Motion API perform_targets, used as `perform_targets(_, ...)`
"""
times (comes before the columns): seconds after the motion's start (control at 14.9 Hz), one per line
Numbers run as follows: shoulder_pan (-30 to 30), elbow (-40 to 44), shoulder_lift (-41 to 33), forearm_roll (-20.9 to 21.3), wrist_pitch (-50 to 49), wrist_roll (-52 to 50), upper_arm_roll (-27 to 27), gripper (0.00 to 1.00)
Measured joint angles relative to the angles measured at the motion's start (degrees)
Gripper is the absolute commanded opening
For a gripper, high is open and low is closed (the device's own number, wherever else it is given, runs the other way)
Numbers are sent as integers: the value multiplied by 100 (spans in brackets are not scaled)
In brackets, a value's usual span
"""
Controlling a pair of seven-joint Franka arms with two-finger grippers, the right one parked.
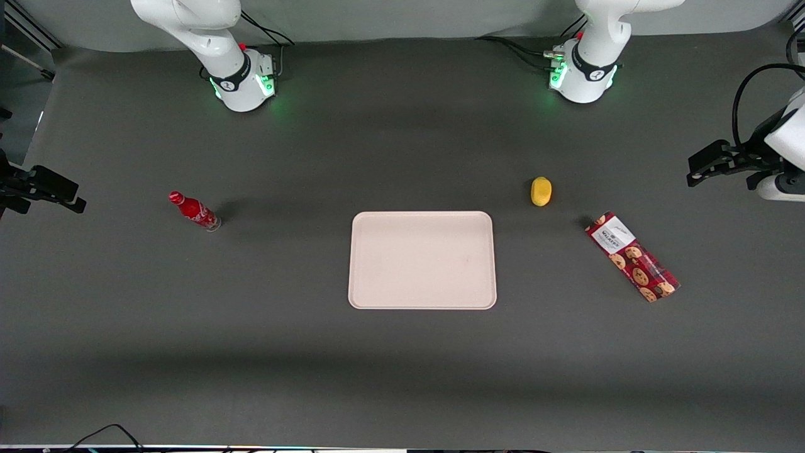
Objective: Place red cookie box on tray
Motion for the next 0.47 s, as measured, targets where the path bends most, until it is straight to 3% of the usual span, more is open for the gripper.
perform_targets(0.47,0,0,0,77,0,-1,0,100)
